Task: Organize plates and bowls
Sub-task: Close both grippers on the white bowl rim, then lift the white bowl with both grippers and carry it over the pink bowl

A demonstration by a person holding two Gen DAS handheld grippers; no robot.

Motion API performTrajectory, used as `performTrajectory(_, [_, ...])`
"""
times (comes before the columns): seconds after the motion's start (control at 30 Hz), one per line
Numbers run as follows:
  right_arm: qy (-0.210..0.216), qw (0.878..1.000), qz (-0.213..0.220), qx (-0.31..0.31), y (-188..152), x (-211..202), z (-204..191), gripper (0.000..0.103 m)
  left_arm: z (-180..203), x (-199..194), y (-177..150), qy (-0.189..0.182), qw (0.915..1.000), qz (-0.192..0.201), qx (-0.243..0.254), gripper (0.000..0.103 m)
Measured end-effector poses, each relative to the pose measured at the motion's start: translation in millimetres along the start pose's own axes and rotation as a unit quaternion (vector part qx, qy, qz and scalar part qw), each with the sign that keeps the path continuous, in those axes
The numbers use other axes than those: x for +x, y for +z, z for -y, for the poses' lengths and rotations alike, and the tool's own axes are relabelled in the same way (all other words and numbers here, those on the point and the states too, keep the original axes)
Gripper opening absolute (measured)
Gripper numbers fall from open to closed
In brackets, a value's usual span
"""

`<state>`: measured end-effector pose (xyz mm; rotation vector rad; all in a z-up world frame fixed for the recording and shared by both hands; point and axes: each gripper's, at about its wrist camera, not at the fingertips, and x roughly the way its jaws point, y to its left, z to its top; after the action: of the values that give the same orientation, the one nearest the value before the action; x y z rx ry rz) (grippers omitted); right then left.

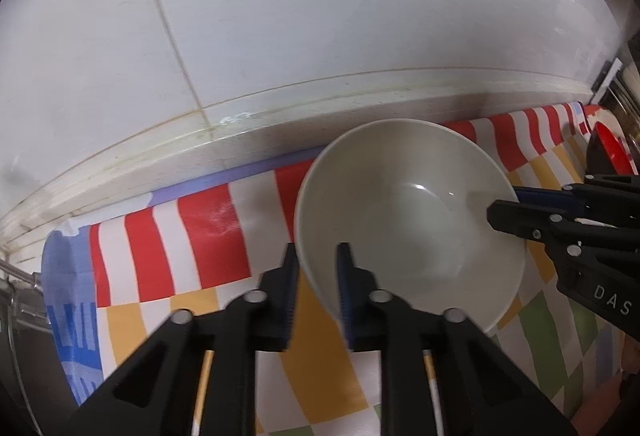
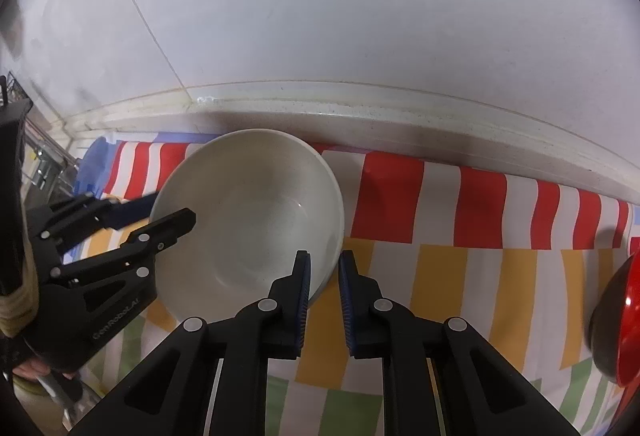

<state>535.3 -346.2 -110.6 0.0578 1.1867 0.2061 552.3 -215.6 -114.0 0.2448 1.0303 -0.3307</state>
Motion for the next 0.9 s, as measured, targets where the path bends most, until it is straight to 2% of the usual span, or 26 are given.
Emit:
performTrajectory(0.4, [-0.001,1.0,-0.001,0.022,-5.0,-11.3,-0.3,0.014,3.6,-20.9,-1.7,-0.002,0.9999,0.011,-0.012,0.014])
performTrajectory(0.9, [-0.045,0.998,0.049,0.018,-46.7,-94.3,-10.6,0.014,32.4,-98.3,-30.1,-0.035,0.9975,0.062,0.005,0.015])
